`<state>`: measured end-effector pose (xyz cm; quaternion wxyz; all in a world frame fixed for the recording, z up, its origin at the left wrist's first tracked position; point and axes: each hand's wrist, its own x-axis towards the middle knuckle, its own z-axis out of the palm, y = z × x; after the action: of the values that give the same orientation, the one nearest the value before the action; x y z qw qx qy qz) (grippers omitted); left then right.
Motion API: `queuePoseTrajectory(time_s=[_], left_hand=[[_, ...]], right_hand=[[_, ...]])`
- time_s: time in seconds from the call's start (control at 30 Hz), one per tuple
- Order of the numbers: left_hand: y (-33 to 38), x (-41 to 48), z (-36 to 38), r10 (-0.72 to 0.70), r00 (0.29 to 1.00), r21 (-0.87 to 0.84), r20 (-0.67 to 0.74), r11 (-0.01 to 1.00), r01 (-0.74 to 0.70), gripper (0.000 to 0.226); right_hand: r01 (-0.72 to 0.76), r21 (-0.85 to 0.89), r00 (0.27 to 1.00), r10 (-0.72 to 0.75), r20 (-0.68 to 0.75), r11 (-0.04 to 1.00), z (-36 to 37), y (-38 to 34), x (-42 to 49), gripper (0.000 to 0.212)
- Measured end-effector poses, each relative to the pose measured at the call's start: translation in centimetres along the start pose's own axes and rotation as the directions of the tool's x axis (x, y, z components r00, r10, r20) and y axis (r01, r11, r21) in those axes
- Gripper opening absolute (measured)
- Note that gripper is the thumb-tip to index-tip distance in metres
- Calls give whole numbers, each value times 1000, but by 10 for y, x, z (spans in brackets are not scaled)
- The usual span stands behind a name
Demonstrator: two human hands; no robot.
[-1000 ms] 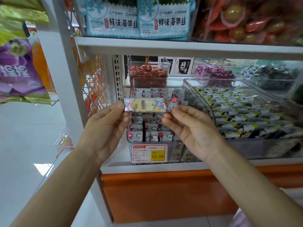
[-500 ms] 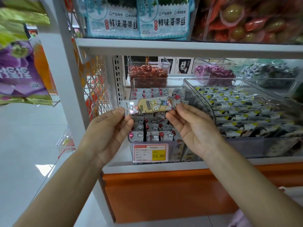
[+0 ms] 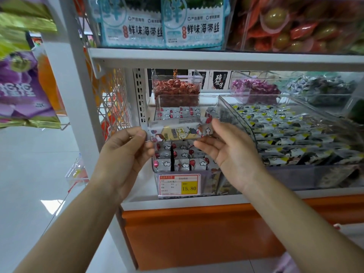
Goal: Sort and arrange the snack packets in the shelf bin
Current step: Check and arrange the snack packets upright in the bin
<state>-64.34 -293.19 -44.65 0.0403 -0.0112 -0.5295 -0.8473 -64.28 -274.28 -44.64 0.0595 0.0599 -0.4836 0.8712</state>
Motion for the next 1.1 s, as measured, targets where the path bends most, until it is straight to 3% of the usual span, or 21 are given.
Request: queuePoseTrajectory(time_s=[0.1,0.23,0.3,0.4,0.7,0.83,0.97,1.1], left_hand=[[2,-3,2,63,996,91,67,993,-69,24],[3,-2,4,20,989,45,143,999,-27,12],[2,-3,4,42,984,123,172,990,-64,30],[-1,-5,6,111,984,270,138,952,-146,45],[2,-10,7,216,945,541,246,778,-319,37],[4,-12,9,230,930,631,286,686,-363,34],[4,-15,12,254,933,670,253,650,-359,11],[8,-12,10,251,941,676,229,655,-339,11]], right_hand=[[67,-167,997,-72,-27,984,-4,0,0,15],[100,-279,993,-113,-29,955,-9,0,2,9],[121,-332,991,-132,-10,935,-8,-1,2,15],[150,-408,988,-146,42,900,-7,0,2,23],[169,-550,984,-177,39,818,-7,-3,1,14],[286,-679,947,-307,93,677,-6,-3,-1,12],[392,-752,905,-367,213,529,-1,-3,-6,7],[421,-755,896,-358,261,503,2,-3,-9,8]])
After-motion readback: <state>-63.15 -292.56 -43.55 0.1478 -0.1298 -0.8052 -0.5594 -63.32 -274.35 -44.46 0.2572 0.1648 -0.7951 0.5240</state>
